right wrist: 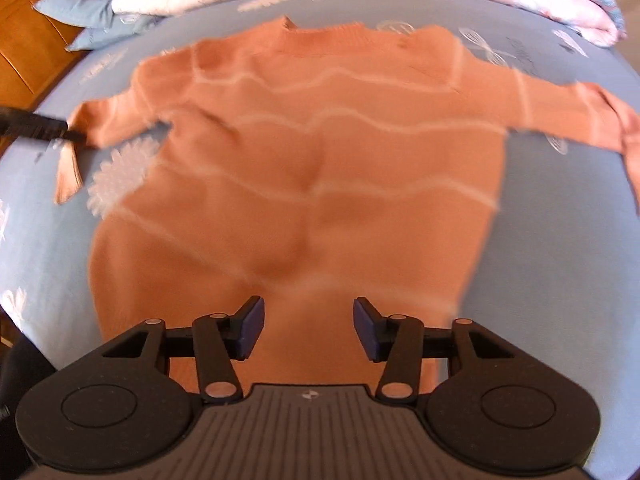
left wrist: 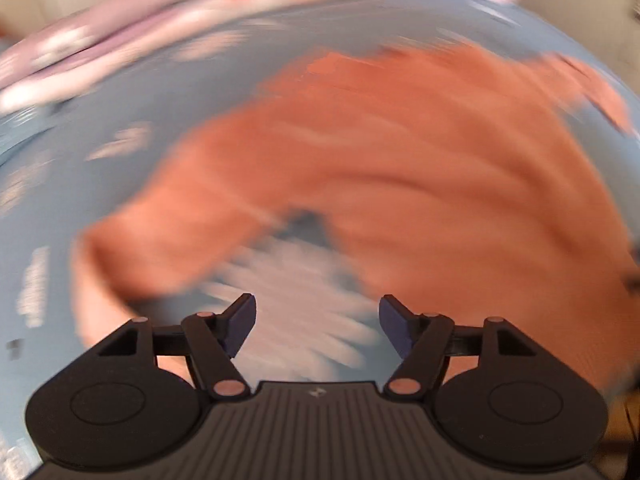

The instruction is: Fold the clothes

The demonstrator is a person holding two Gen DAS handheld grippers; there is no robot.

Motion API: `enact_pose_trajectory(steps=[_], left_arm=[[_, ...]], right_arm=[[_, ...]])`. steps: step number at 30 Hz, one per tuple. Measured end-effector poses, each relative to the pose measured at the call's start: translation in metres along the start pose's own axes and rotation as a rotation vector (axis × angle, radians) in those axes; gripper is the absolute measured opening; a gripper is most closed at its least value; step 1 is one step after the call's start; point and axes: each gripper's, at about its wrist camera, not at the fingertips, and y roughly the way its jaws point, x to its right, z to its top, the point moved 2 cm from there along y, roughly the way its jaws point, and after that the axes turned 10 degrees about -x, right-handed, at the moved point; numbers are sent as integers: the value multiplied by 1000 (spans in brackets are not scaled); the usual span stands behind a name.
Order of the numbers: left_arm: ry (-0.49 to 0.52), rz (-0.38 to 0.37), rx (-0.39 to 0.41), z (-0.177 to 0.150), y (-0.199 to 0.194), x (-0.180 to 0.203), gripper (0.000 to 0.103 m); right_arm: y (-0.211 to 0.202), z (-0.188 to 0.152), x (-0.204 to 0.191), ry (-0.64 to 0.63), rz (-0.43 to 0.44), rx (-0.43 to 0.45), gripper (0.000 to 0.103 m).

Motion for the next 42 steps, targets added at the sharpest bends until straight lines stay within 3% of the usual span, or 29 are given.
enact_pose_trajectory(steps=[3,6,9,12,17,18,19,20,21,24,28,31,35,38,39,41,42], left_arm=[[133,2,8,-28,8,61,70],[137,-34,3,-50,13,89,70],[60,-68,-16,-59,22,93,70],[-60,-22,13,-61,28,82,70],[-267,-192,-14,-53,46,57,72],[-293,-235,-23,-50,50,53,64],[-319,-278,-33,-48,53,49,39],[-330,-330,-31,-45,53,46,27],[-329,-330,-13,-41,47,43,20],[-294,-291,61,-25,27,33,15],[-302,-266,130,10,14,6,16],[-314,-220,141,40,21,-14,21],[-332,-202,99,57,42,-20,24],[-323,-169,93,45,39,-18,30],[-308,-155,98,38,35,-17,37],[-280,-106,112,21,25,-16,46],[-267,-81,120,13,19,-15,49]], right_arm=[[-5,-24,13,5,-54,-22,57],[-6,-41,25,60,-72,-24,61],[-6,-52,37,129,-47,-4,67],[6,-51,49,221,12,30,67],[32,-32,58,320,167,55,67],[37,-27,57,311,156,39,56],[41,-22,57,302,144,23,23],[46,-17,56,293,132,7,21],[43,-13,54,271,137,10,14],[22,11,42,164,111,67,13],[-4,68,17,35,106,165,13],[8,122,-6,-58,35,185,14],[73,170,-22,-99,-24,37,18],[104,176,-26,-119,-19,-2,25],[99,175,-23,-104,0,2,27],[82,168,-15,-77,56,27,40],[71,162,-11,-64,91,46,51]])
